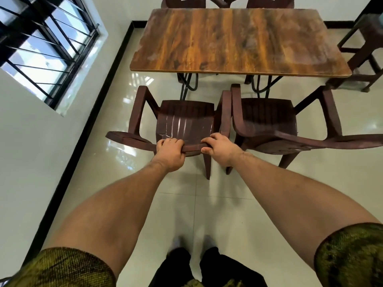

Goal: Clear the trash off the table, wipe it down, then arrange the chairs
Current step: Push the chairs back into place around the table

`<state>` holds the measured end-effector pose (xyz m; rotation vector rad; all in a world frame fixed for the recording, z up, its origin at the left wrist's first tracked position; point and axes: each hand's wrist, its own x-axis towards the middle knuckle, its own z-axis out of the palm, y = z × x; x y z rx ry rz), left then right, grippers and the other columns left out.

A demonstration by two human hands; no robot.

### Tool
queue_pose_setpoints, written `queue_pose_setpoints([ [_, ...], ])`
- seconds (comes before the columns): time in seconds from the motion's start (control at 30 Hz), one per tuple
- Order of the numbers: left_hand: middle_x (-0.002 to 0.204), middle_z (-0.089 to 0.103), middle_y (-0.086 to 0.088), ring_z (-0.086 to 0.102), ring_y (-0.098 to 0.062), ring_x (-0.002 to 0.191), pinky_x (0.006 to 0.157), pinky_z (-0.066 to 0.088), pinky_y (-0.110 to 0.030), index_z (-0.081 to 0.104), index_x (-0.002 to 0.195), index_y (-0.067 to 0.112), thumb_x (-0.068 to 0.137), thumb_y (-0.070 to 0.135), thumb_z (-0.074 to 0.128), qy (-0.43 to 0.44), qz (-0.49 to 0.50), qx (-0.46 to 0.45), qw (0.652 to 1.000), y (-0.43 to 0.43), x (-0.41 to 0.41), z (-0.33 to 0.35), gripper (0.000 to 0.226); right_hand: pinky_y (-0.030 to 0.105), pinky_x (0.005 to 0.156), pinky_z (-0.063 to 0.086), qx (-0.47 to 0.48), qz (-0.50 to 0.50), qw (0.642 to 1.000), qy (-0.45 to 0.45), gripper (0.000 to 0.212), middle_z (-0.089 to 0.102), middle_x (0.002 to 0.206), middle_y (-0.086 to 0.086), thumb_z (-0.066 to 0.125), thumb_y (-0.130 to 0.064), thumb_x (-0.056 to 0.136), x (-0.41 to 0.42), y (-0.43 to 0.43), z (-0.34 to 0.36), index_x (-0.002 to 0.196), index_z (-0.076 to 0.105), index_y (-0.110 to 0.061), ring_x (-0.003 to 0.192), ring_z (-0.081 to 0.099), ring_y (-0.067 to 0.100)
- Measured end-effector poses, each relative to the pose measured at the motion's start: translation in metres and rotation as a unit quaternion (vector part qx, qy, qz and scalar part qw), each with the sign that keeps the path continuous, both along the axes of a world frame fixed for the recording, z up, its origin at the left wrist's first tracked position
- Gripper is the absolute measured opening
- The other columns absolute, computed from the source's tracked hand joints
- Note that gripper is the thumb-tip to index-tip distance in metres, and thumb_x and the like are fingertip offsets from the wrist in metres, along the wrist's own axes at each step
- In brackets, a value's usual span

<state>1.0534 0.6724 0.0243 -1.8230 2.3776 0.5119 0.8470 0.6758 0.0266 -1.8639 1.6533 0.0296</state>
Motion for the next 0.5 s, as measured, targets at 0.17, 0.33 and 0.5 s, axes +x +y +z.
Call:
queue_pose_setpoints([
  [0.17,0.127,0.058,-0.002,0.046,-0.025,0.127,0.119,0.02,-0.046,0.056,0.127,0.022,0.094,0.024,0.051,0.005,-0.01,-0.001,1.0,-0.022,0.006,0.001,0.034,0.046,0.113,0.037,-0.015,-0.02,1.0,0.016,0.048,0.031,0.152,0.005,0.041,-0.05,0.103,0.009,-0.014,-0.001,0.147,0.04,-0.031,0.139,0.033,0.028],
  [0.33,0.132,0.055,-0.003,0.043,-0.025,0.13,0.12,0.019,-0.046,0.053,0.133,0.022,0.095,0.025,0.051,-0.001,-0.019,-0.001,1.0,-0.034,0.0,0.003,0.038,0.047,0.112,0.039,-0.009,-0.037,0.999,0.023,0.048,0.033,0.15,0.005,0.043,-0.05,0.102,0.007,-0.028,0.001,0.146,0.04,-0.031,0.137,0.035,0.028],
  [0.5,0.136,0.054,-0.004,0.043,-0.028,0.132,0.118,0.023,-0.049,0.048,0.137,0.022,0.094,0.029,0.051,-0.028,-0.007,0.001,1.0,-0.032,-0.004,0.004,0.043,0.047,0.115,0.036,-0.041,-0.06,0.997,0.009,0.054,0.035,0.153,0.005,0.045,-0.048,0.101,-0.019,-0.016,0.009,0.15,0.037,-0.027,0.138,0.038,0.028],
])
